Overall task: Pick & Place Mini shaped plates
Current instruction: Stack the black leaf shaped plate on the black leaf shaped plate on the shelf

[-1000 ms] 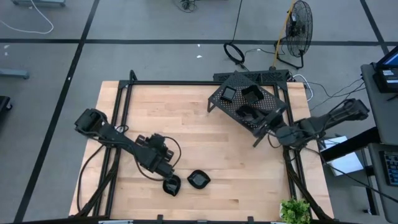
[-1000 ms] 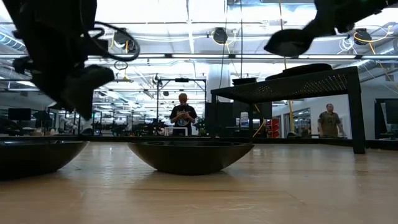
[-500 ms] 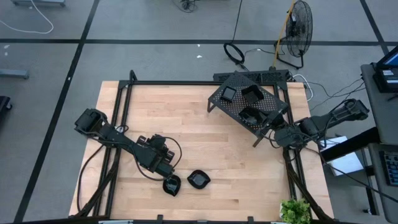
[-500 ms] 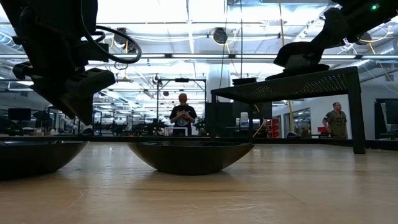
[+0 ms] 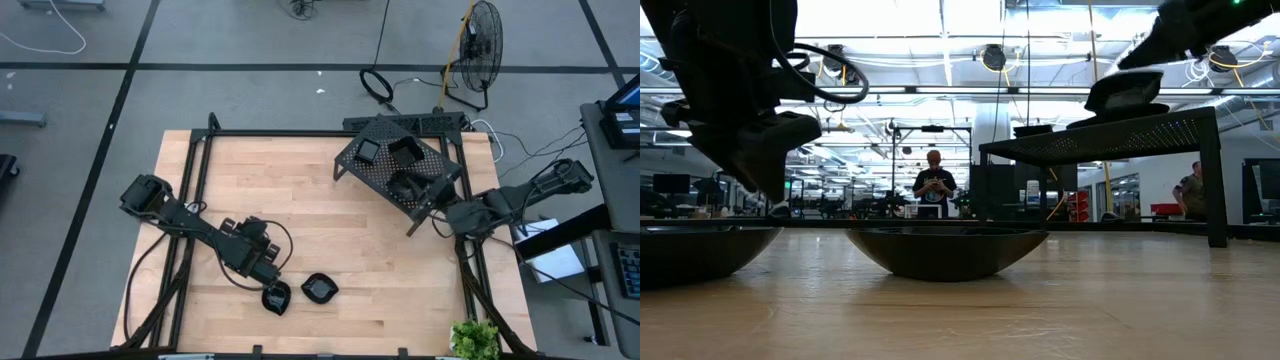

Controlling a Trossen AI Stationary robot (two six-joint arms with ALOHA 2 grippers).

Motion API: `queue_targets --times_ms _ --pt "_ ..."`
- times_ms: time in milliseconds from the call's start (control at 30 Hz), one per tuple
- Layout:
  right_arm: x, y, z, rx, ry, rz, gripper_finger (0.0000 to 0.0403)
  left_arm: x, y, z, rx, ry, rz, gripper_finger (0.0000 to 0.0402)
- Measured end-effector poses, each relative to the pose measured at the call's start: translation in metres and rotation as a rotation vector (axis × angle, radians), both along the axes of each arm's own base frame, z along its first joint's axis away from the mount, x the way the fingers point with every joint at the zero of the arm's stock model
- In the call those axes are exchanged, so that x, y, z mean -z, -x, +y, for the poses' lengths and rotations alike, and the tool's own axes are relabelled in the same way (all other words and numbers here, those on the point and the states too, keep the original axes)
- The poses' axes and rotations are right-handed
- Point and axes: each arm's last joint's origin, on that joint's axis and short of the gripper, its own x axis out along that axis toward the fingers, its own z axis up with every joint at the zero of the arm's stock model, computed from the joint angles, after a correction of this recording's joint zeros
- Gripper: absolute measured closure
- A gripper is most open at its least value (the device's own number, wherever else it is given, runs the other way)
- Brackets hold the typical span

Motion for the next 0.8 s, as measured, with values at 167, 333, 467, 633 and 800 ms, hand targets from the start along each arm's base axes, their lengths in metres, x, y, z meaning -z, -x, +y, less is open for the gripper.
queue_targets --times_ms 167,333,467,633,800 --pt "-0.009 -0.004 0.002 -0.027 0.038 -0.024 0.0269 0.0 0.0 0.0 -0.002 0.013 0.008 0.0196" --pt "-0.012 -0.006 0.006 -0.093 0.048 -0.028 0.0254 0.001 0.0 -0.001 -0.006 0.031 0.017 0.0208" --pt "-0.011 -0.007 0.01 -0.213 0.007 -0.014 0.0253 0.003 0.002 -0.006 -0.03 0.15 0.065 0.0212" --pt "-0.011 -0.009 0.012 -0.29 -0.022 -0.009 0.0258 0.006 0.0 -0.029 0.107 0.322 0.057 0.0213" --pt "-0.01 -0.01 0.013 -0.29 -0.02 -0.003 0.0263 0.007 -0.003 -0.054 0.288 0.349 -0.061 0.0213"
